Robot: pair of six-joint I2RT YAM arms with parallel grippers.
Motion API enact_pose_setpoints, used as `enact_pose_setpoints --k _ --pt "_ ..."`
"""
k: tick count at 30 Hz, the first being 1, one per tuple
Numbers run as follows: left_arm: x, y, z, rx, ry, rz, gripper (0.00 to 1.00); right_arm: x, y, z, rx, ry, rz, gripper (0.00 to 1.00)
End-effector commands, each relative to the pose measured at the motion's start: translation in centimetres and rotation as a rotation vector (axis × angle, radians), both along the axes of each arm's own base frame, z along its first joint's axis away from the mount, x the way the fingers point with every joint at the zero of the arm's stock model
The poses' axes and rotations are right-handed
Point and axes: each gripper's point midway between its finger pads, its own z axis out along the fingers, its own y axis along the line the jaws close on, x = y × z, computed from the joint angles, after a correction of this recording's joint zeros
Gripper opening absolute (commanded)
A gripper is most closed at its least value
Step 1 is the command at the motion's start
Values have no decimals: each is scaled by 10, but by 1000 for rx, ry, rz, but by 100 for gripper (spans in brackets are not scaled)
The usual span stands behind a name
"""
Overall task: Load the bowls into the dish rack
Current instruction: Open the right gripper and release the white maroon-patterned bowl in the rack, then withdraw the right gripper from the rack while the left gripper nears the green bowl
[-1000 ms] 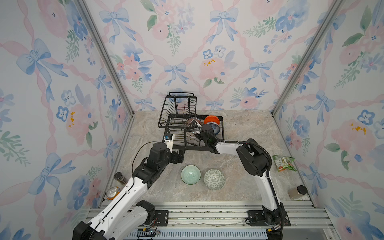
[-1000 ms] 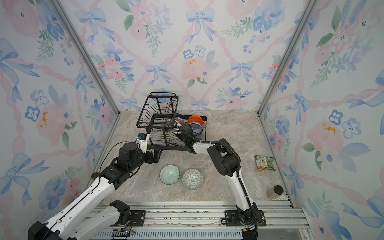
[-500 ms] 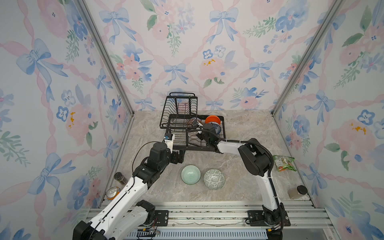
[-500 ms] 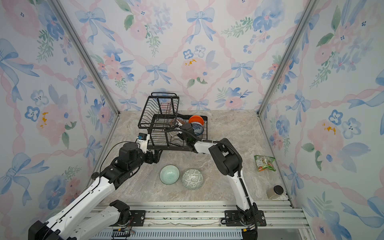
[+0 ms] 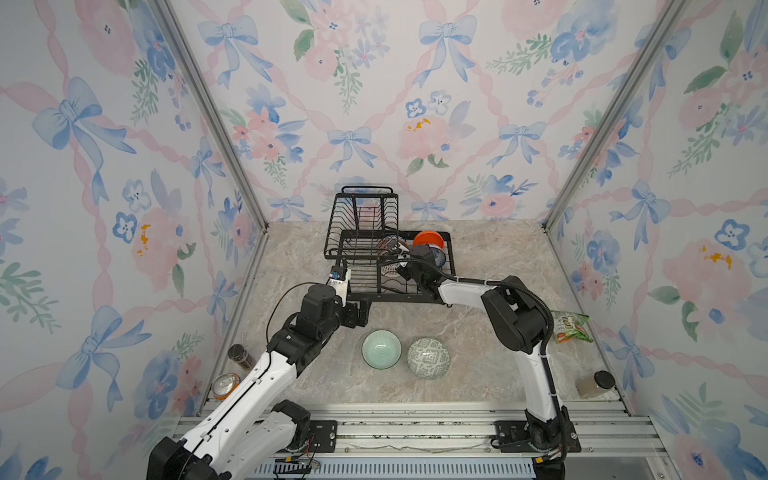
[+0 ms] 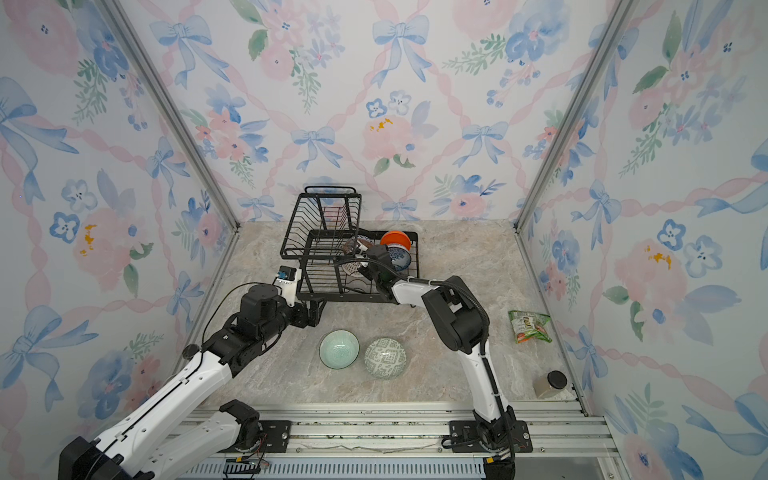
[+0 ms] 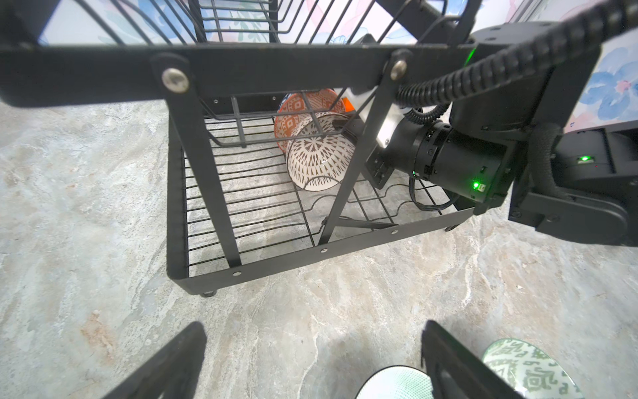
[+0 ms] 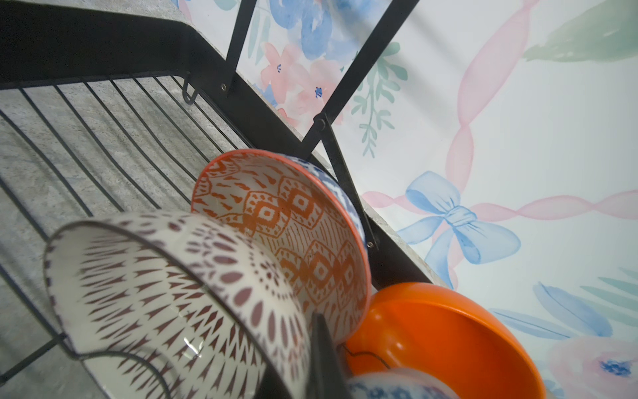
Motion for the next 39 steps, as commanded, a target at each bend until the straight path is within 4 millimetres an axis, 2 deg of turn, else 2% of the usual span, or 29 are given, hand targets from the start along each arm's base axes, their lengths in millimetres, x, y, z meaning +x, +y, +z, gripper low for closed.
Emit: enact_pose_setpoints --k 1,19,22,28,31,39 --pt "1 0 6 -19 -11 -1 98 3 -26 5 -35 18 -62 10" --pt "-1 0 7 -24 -17 -1 98 -8 -29 40 21 -12 -56 41" --pt "-1 0 8 -26 -18 -1 98 -12 -31 45 35 -7 -53 53" --pt "-2 0 6 -29 -15 -3 98 -21 -36 51 72 16 -44 88" --pt "-2 1 7 -29 -16 1 98 -25 -39 56 87 19 -45 98" --pt "-3 1 10 -42 -16 7 98 -34 -55 57 90 18 -71 97"
